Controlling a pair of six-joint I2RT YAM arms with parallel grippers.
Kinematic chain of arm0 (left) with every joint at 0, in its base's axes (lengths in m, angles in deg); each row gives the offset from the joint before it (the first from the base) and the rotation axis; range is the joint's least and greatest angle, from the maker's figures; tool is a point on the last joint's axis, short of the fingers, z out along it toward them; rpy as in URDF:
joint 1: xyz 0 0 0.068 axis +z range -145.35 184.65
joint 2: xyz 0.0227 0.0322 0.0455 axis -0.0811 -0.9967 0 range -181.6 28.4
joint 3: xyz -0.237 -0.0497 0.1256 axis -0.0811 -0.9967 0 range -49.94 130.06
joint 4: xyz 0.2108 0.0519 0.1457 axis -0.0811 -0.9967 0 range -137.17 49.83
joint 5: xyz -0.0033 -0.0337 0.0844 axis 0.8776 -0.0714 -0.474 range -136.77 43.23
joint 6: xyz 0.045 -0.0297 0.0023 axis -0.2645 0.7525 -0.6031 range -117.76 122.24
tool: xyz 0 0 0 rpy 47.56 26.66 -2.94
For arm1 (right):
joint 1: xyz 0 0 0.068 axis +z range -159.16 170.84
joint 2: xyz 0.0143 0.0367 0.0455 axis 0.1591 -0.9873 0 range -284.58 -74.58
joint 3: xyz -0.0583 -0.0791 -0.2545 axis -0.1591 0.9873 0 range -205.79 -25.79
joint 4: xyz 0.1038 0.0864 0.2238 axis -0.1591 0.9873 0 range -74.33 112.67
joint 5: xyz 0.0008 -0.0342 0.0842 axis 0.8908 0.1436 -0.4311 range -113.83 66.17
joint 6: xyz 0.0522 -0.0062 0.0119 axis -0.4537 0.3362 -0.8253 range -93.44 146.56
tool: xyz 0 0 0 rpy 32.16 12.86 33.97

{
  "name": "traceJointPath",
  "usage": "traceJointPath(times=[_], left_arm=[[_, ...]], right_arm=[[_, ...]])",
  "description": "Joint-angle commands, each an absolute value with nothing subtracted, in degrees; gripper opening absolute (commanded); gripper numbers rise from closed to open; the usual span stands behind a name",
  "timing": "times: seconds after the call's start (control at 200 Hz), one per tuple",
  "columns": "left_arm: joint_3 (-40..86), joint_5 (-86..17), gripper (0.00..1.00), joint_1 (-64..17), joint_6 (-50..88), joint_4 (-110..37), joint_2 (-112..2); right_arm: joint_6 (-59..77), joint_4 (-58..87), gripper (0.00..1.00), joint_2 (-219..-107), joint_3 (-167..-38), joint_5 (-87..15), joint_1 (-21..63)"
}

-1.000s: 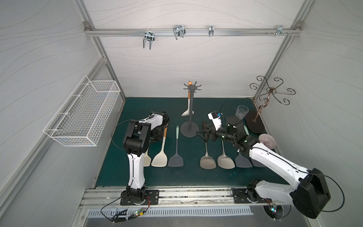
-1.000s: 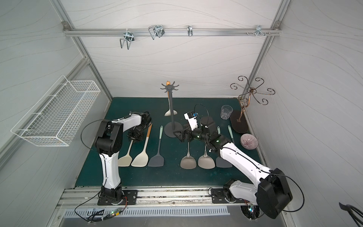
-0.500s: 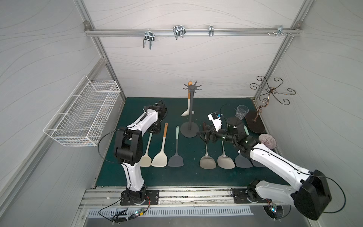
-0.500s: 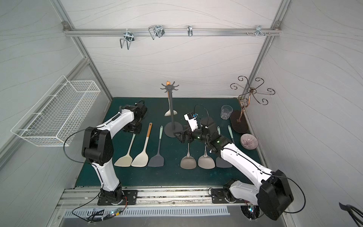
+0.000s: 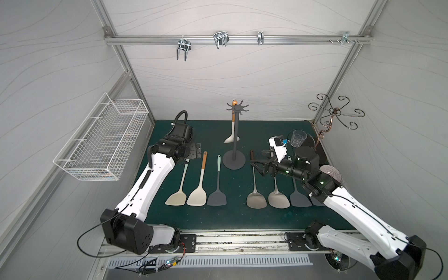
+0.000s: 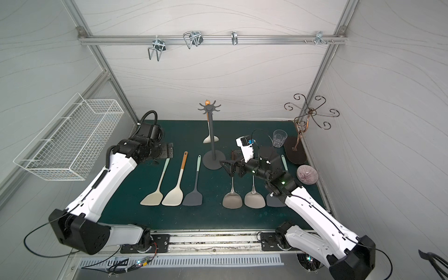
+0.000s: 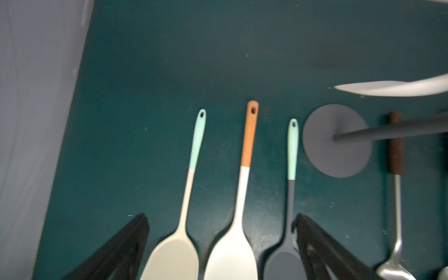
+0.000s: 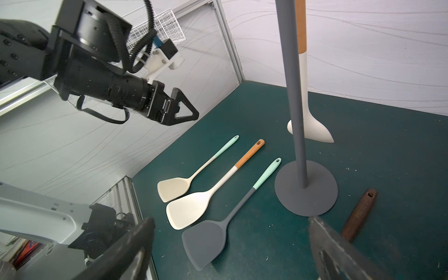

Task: Take the spatula off the kitchen utensil rack
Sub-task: Take off the spatula from the rack.

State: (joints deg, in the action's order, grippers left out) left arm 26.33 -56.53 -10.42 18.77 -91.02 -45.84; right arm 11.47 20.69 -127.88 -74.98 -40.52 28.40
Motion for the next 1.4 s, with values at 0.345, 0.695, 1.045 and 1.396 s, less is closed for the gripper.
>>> traceJointPath(times=[0.345,0.695,1.045,1.396], left_arm=[[10.16,-40.59,0.99,-12.84,23.76,-64.94,-28.40],[7.83,-37.38,0.99,-12.84,22.62,-58.05,-29.82],[6.41,-32.16,0.99,-12.70,19.61,-49.31,-34.12],[6.33,-17.11,0.99,-5.30,23.47,-33.03,-45.52]], right_arm=[[9.54,32.09,0.99,-118.73,-75.08,-31.21,28.90],[9.68,32.02,0.99,-121.67,-77.22,-33.31,28.89],[12.94,29.98,0.99,-125.53,-80.03,-34.90,28.79],[14.77,27.80,0.99,-133.36,-84.22,-34.79,28.72]])
